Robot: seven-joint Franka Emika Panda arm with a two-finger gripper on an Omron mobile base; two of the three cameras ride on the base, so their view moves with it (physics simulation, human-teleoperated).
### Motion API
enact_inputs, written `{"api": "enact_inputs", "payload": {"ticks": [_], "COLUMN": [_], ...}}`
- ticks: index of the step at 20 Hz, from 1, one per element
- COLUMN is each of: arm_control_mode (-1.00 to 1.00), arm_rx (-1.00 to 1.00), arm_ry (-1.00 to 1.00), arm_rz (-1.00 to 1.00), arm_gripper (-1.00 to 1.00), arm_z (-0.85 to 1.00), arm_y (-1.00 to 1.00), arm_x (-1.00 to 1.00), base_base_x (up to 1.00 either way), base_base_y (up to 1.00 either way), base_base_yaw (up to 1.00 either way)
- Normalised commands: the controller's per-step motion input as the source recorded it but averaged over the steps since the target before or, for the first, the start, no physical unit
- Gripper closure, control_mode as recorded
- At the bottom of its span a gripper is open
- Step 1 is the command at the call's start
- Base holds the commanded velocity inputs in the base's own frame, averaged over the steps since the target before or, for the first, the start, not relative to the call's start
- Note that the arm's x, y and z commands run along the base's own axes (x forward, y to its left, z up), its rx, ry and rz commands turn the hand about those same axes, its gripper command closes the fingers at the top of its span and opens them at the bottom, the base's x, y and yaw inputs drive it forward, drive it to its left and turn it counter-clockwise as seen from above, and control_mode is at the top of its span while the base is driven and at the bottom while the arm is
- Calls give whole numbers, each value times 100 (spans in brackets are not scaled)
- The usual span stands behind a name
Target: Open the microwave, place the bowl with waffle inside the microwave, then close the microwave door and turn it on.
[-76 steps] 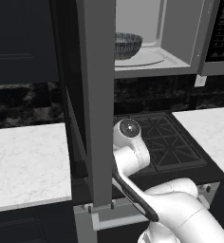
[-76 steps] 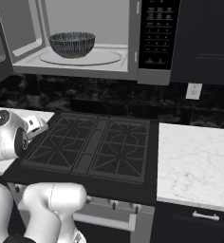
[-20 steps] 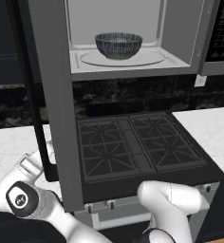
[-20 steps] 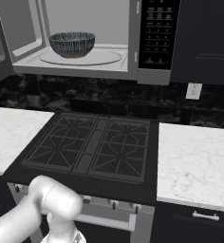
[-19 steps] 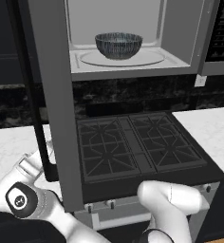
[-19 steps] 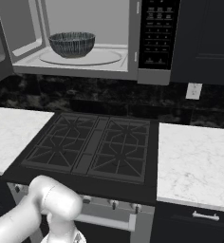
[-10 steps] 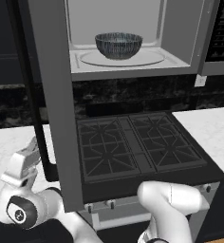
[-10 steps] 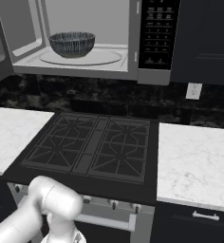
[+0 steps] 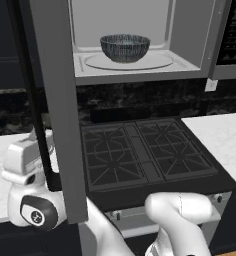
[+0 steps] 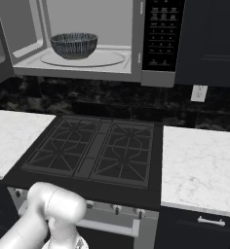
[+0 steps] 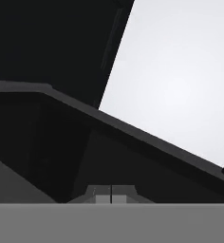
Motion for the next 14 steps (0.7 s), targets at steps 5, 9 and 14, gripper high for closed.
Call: {"api": "enact_inputs", "payload": {"ticks": [5, 9, 14], "arm_control_mode": [-100, -100, -100], "arm_rx": [17, 25, 20], "arm_ry": [-1, 5, 23], "arm_rz": [-1, 7, 11], "arm_gripper": [100, 100, 100], "arm_z": [76, 49, 47], "arm_y": [-94, -100, -100], "arm_x": [-30, 0, 1], "base_base_x": [0, 0, 0], "base_base_y": [0, 0, 0], "base_base_yaw": [0, 0, 0]}}
